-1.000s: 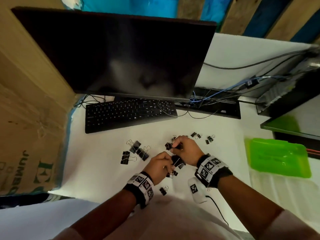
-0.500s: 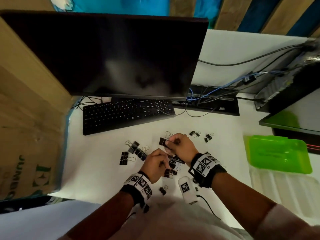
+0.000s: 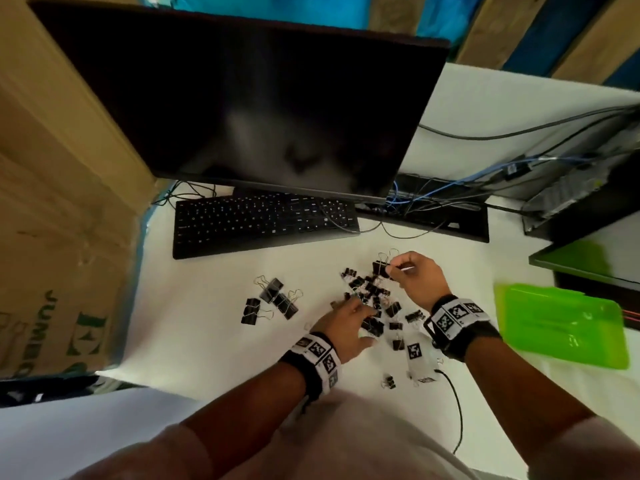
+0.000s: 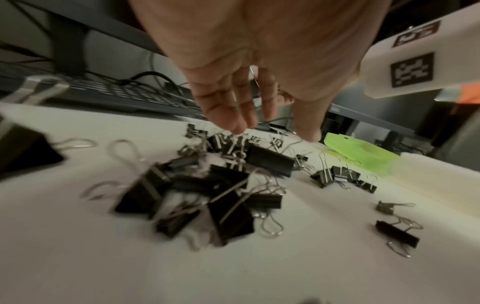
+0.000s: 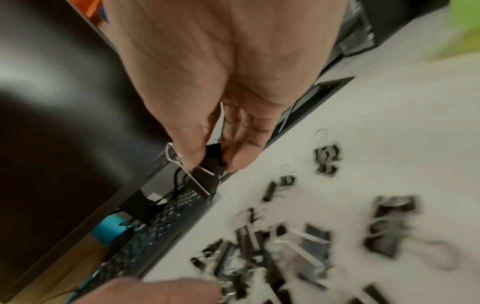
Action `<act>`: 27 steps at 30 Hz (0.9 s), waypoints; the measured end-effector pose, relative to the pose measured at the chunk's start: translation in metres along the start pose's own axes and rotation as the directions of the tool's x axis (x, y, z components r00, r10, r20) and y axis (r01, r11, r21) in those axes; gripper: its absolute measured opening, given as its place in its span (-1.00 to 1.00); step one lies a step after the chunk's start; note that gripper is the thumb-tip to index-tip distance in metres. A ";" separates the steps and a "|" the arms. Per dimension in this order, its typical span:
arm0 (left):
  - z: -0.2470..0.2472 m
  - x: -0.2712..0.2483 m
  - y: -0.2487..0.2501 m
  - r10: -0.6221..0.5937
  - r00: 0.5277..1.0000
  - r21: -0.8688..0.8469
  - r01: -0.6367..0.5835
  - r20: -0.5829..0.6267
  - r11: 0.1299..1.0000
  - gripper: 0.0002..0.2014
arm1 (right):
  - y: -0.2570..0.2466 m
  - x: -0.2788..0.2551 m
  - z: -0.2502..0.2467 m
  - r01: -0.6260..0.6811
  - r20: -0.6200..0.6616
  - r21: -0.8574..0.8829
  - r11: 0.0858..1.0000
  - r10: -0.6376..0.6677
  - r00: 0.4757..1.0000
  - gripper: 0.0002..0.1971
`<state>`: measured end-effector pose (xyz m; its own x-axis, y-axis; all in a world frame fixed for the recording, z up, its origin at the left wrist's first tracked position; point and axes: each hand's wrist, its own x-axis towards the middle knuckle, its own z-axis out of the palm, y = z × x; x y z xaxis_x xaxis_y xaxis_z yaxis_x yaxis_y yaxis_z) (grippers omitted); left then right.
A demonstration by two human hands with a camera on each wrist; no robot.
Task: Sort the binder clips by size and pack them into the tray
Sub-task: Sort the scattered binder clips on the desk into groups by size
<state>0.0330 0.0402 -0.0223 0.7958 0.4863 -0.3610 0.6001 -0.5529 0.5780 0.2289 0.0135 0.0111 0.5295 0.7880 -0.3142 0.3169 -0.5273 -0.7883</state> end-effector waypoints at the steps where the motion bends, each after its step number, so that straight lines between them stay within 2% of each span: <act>1: 0.003 0.007 0.004 0.008 1.000 0.068 -0.010 0.028 0.998 -0.48 | 0.008 -0.004 -0.007 -0.020 -0.008 -0.002 1.000 0.020 1.000 -0.88; 2: 0.006 0.013 0.009 0.038 0.998 0.130 -0.043 0.044 0.991 -0.50 | 0.016 -0.009 -0.014 -0.044 -0.011 -0.008 0.999 0.044 0.999 -0.85; 4: 0.010 0.023 0.015 0.104 0.992 0.192 -0.116 0.069 0.975 -0.67 | 0.027 -0.018 -0.023 -0.078 0.003 -0.010 0.997 0.078 0.997 -0.76; 6: 0.011 0.028 0.019 0.119 0.989 0.225 -0.135 0.084 0.965 -0.77 | 0.035 -0.024 -0.029 -0.104 0.014 -0.005 0.995 0.104 0.994 -0.69; 8: 0.010 0.028 0.019 0.148 0.988 0.158 -0.153 0.041 0.975 -0.78 | 0.038 -0.026 -0.030 -0.119 0.012 0.015 0.993 0.119 0.993 -0.64; 10: 0.000 0.020 0.019 0.146 0.987 -0.019 -0.148 -0.071 0.989 -0.81 | 0.034 -0.026 -0.027 -0.107 0.020 0.029 0.994 0.106 0.994 -0.60; 12: -0.015 0.007 0.013 0.097 0.980 -0.147 -0.123 -0.172 0.981 -0.81 | 0.026 -0.022 -0.015 -0.086 0.054 0.020 0.996 0.085 0.995 -0.55; 14: -0.030 -0.010 -0.002 0.040 0.964 -0.183 -0.091 -0.263 0.979 -0.81 | 0.014 -0.017 0.004 -0.042 0.129 0.019 0.999 0.039 0.991 -0.50; 18: -0.051 -0.047 -0.052 -0.175 0.892 -0.228 0.083 -0.418 0.970 -0.85 | -0.014 -0.013 0.057 0.179 0.342 -0.140 0.974 -0.122 0.932 -0.45; 21: -0.057 -0.070 -0.078 -0.310 0.855 -0.213 0.239 -0.416 0.947 -0.86 | -0.033 -0.014 0.096 0.326 0.496 -0.228 0.918 -0.179 0.850 -0.44; 24: -0.053 -0.082 -0.091 -0.364 0.853 -0.241 0.289 -0.374 0.926 -0.87 | -0.042 -0.018 0.119 0.406 0.609 -0.278 0.871 -0.167 0.776 -0.45; 25: -0.049 -0.085 -0.092 -0.364 0.858 -0.253 0.285 -0.363 0.924 -0.84 | -0.041 -0.019 0.122 0.421 0.622 -0.280 0.863 -0.171 0.764 -0.47; 27: -0.038 -0.089 -0.090 -0.325 0.865 -0.237 0.248 -0.382 0.939 -0.77 | -0.037 -0.022 0.119 0.433 0.596 -0.261 0.863 -0.208 0.775 -0.52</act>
<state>-0.0954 0.0727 -0.0141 0.4623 0.8590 -0.2203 0.7416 -0.2383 0.6271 0.1117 0.0540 -0.0155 -0.1245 0.9104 -0.3946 0.7081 -0.1971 -0.6780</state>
